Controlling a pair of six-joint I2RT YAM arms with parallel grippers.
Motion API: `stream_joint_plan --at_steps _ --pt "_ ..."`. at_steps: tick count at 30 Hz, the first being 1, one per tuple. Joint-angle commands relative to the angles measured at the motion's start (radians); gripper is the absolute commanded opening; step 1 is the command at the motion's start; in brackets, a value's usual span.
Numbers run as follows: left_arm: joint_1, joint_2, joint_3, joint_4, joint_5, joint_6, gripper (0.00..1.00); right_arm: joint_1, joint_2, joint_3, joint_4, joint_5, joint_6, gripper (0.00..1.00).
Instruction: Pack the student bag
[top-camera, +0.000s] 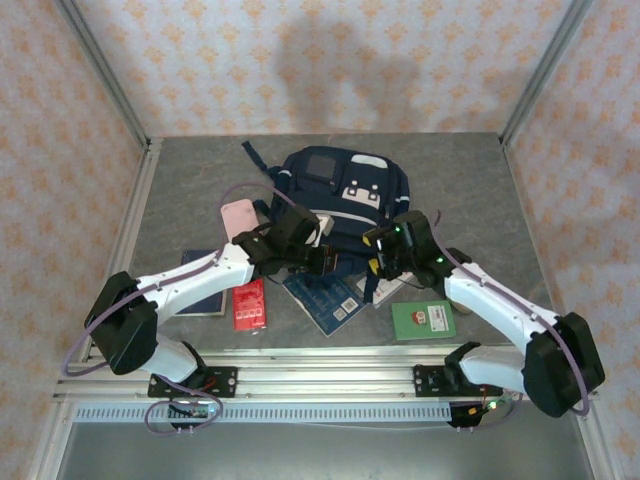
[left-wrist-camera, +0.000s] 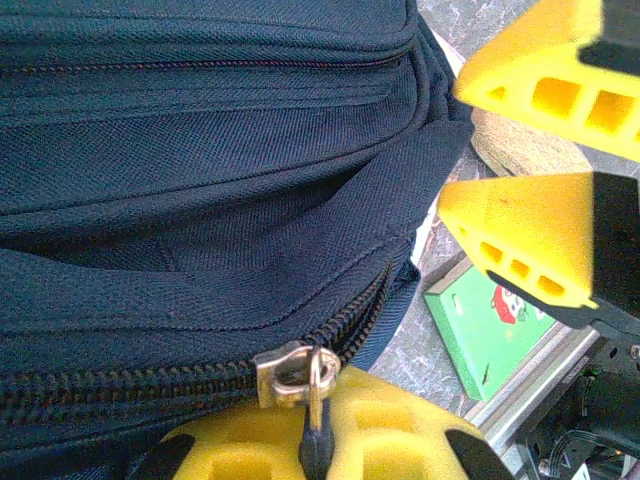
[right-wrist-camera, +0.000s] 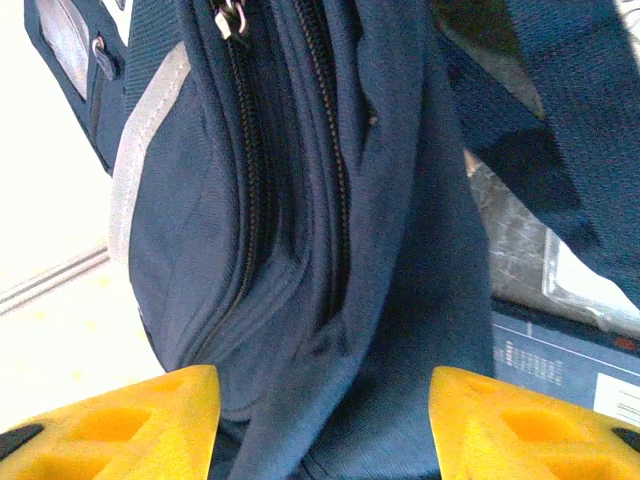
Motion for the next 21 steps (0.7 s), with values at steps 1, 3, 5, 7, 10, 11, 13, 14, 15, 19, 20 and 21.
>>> stream_joint_plan --at_steps 1,3,5,7,10,11,13,14,15,19,20,21 --pt "-0.017 -0.019 0.031 0.074 0.001 -0.001 0.00 0.005 0.038 0.004 0.096 0.040 0.033 0.54" --pt "-0.019 -0.019 0.031 0.075 0.007 -0.001 0.00 0.005 0.072 0.011 0.125 0.041 0.027 0.48" --pt "-0.020 -0.014 0.034 0.062 0.015 0.014 0.00 0.000 0.111 0.019 0.148 0.044 0.015 0.33" --pt "-0.021 -0.011 0.044 0.033 0.013 0.034 0.00 -0.009 0.124 0.023 0.157 0.066 -0.006 0.17" --pt "-0.020 -0.019 0.058 -0.030 -0.025 0.071 0.00 -0.029 0.111 0.046 0.092 0.114 -0.067 0.00" --pt "-0.020 -0.025 0.059 -0.047 -0.039 0.082 0.00 -0.036 0.103 0.061 0.044 0.137 -0.094 0.00" --pt "-0.018 -0.035 0.061 -0.076 -0.061 0.099 0.00 -0.056 0.089 0.077 -0.006 0.149 -0.146 0.00" --pt "-0.016 -0.039 0.061 -0.092 -0.072 0.108 0.00 -0.070 0.084 0.079 -0.021 0.142 -0.165 0.00" --pt "-0.013 -0.040 0.060 -0.104 -0.077 0.115 0.00 -0.084 0.082 0.080 -0.034 0.134 -0.177 0.00" --pt "0.020 -0.043 0.042 -0.125 -0.071 0.126 0.00 -0.134 0.067 0.067 -0.063 0.094 -0.226 0.00" --pt "0.032 -0.045 0.035 -0.127 -0.064 0.125 0.00 -0.144 0.061 0.064 -0.066 0.091 -0.237 0.00" --pt "0.044 -0.048 0.029 -0.126 -0.058 0.124 0.00 -0.151 0.058 0.062 -0.075 0.090 -0.248 0.00"
